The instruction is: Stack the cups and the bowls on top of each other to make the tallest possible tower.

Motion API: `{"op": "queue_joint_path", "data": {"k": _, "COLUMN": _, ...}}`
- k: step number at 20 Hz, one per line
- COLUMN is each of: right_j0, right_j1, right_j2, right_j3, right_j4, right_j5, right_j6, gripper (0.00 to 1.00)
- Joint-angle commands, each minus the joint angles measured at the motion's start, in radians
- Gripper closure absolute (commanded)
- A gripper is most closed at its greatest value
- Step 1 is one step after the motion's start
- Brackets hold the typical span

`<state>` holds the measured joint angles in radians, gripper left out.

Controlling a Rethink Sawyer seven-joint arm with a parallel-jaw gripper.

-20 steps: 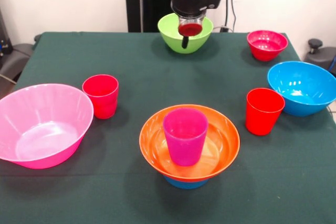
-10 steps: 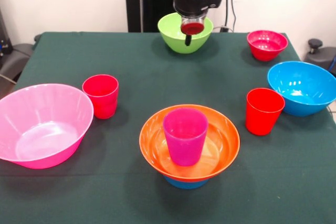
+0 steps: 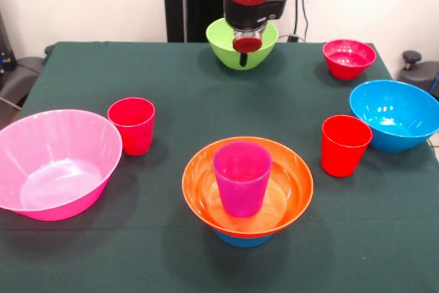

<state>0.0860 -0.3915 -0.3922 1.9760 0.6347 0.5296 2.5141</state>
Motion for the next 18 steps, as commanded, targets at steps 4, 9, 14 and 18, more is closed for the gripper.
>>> {"op": "queue_joint_path", "data": {"k": 4, "right_j0": -0.074, "right_j1": 0.033, "right_j2": 0.23, "right_j3": 0.071, "right_j4": 0.021, "right_j5": -0.229, "right_j6": 0.1, "gripper": 0.0}}
{"op": "queue_joint_path", "data": {"k": 9, "right_j0": -0.082, "right_j1": 0.034, "right_j2": 0.239, "right_j3": 0.072, "right_j4": 0.002, "right_j5": -0.242, "right_j6": 0.112, "gripper": 0.0}}
{"op": "queue_joint_path", "data": {"k": 14, "right_j0": -0.088, "right_j1": 0.033, "right_j2": 0.245, "right_j3": 0.074, "right_j4": -0.004, "right_j5": -0.247, "right_j6": 0.114, "gripper": 0.0}}
{"op": "queue_joint_path", "data": {"k": 18, "right_j0": -0.096, "right_j1": 0.032, "right_j2": 0.254, "right_j3": 0.08, "right_j4": -0.004, "right_j5": -0.258, "right_j6": 0.114, "gripper": 0.0}}
